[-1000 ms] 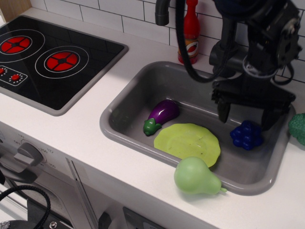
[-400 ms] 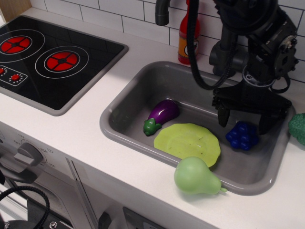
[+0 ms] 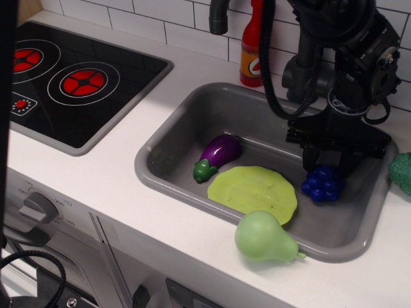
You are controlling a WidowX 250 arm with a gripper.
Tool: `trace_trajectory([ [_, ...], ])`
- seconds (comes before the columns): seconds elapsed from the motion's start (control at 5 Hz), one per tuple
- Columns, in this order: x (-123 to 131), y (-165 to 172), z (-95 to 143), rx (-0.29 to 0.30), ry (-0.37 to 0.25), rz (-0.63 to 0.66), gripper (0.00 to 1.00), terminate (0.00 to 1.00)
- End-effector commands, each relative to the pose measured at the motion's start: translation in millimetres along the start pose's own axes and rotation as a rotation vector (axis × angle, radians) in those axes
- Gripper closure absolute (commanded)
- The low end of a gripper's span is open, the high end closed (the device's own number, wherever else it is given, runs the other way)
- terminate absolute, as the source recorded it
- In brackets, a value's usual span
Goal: Put blueberries on plate sink
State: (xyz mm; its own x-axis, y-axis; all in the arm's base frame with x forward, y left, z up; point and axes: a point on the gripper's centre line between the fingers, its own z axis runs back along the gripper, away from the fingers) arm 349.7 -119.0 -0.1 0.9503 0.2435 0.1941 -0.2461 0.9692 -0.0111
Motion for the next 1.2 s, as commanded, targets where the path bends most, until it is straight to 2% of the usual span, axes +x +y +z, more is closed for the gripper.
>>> trace_trajectory([
  [0.0, 11.3, -9.2, 18.1, -0.063, -0.034, 0.009, 1.0, 0.0],
  [0.4, 15.8, -5.9, 54.9, -0.153, -0.028, 0.048, 1.0, 0.0],
  [0.6, 16.8, 5.6, 63.8, -0.156, -0.02, 0.065, 1.0, 0.0],
  [0.8, 12.9, 21.4, 65.0, -0.125, -0.02, 0.071, 1.0, 0.0],
  [1.0, 4.0, 52.8, 64.7, -0.1, -0.003, 0.061, 1.0, 0.0],
])
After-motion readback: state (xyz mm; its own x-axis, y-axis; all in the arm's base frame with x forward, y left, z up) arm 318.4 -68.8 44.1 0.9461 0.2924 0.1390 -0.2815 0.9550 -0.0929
